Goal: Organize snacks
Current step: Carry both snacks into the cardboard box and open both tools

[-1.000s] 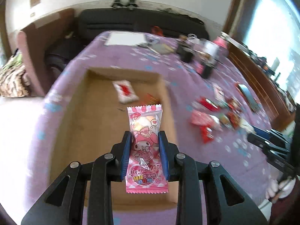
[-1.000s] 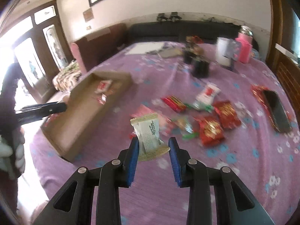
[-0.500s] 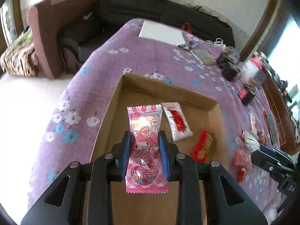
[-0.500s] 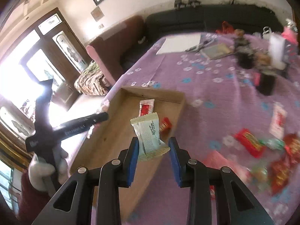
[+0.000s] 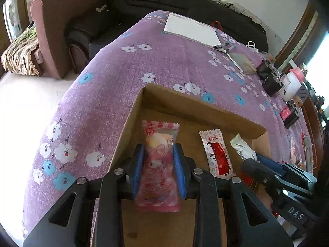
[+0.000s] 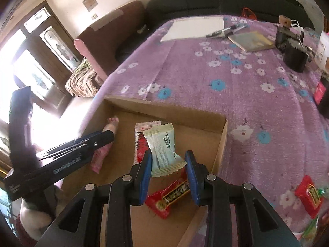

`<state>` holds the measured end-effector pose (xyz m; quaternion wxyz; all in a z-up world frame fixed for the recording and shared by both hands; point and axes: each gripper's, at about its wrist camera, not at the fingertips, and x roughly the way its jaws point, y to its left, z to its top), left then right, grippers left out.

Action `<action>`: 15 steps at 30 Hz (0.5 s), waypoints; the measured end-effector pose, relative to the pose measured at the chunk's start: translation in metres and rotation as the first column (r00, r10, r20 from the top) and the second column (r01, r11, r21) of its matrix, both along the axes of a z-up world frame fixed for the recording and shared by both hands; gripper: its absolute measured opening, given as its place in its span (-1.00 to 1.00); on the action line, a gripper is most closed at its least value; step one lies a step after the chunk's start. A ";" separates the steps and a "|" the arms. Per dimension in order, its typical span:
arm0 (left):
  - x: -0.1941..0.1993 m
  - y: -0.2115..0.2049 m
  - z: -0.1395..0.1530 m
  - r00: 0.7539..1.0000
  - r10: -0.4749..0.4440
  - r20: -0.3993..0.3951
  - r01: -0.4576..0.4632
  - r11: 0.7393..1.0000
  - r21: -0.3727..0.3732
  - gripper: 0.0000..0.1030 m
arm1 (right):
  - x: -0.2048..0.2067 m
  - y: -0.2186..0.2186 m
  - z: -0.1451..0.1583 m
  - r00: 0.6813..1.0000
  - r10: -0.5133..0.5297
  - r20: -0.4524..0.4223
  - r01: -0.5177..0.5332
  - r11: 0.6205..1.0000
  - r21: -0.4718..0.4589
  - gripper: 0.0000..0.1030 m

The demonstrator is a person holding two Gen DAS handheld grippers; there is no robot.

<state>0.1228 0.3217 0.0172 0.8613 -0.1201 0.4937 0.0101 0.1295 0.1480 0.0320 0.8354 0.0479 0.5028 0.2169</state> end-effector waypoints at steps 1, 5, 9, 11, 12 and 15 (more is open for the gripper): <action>-0.001 0.000 0.000 1.000 -0.002 0.000 0.002 1.000 -0.004 -0.46 | 0.001 0.000 -0.002 1.000 -0.005 0.004 0.005 1.000 -0.002 -0.31; -0.003 0.002 0.002 1.000 0.019 0.002 -0.018 0.998 -0.054 -0.18 | -0.004 0.000 0.003 0.999 -0.009 0.040 0.010 1.000 -0.018 -0.23; -0.021 0.000 0.017 0.999 0.034 0.031 -0.032 0.998 -0.054 -0.18 | -0.016 -0.013 0.023 0.995 -0.020 0.093 0.020 1.000 -0.003 -0.17; -0.037 -0.005 0.030 0.998 0.030 0.057 -0.027 0.998 -0.056 -0.18 | -0.023 -0.026 0.035 0.993 -0.038 0.112 0.036 0.999 0.019 -0.16; -0.043 -0.007 0.035 0.997 0.027 0.066 -0.023 0.998 -0.060 -0.18 | -0.027 -0.034 0.040 0.992 -0.046 0.121 0.043 0.999 0.025 -0.16; -0.079 -0.018 0.055 0.996 0.010 0.090 -0.002 0.996 -0.087 -0.13 | -0.043 -0.063 0.054 0.986 -0.064 0.154 0.062 0.998 0.021 -0.09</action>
